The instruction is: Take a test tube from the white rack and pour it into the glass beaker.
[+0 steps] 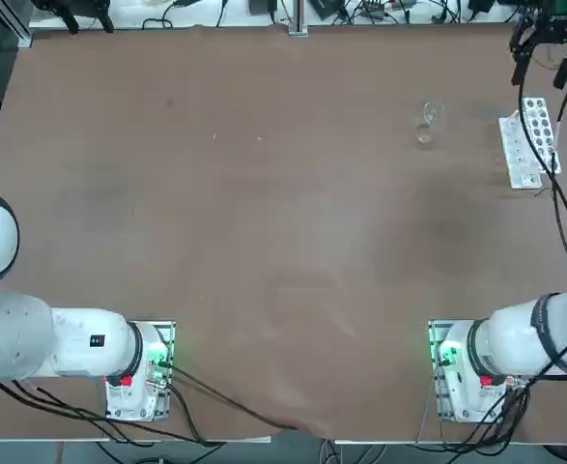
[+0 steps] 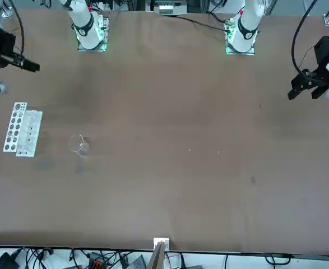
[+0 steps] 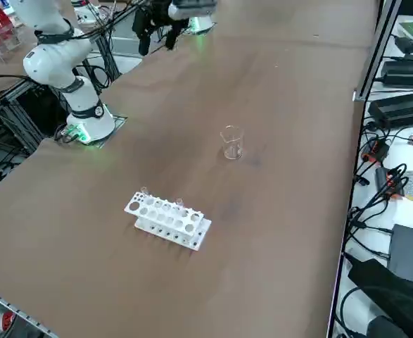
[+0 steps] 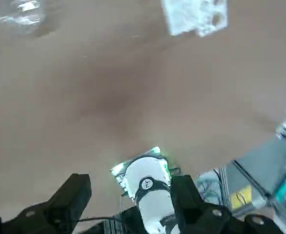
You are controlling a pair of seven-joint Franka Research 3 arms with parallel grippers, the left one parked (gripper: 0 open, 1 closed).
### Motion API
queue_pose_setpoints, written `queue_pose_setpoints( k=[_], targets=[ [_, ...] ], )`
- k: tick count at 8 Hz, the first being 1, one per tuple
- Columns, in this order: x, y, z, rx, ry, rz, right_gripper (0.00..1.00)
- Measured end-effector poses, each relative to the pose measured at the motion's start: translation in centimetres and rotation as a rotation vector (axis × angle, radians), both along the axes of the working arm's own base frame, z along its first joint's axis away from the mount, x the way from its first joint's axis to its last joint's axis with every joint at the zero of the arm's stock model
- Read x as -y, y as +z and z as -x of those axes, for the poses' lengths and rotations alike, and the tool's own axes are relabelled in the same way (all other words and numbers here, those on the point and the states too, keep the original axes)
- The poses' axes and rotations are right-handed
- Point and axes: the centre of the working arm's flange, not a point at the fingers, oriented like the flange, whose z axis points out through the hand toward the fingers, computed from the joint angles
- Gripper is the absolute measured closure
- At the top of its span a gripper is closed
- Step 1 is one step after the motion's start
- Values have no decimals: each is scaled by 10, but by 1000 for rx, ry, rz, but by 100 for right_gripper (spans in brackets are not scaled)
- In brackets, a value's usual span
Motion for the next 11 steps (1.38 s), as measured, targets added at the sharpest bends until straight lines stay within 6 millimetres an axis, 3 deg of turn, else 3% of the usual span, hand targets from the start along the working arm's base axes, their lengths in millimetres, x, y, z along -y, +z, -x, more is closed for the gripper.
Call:
queue_pose_setpoints(
  k=[4, 6, 11],
  targets=[
    [18, -101, -9, 76, -204, 402, 0],
    [13, -151, -5, 201, -241, 619, 0],
    [22, -264, 13, 609, -350, 1093, 0]
  ],
)
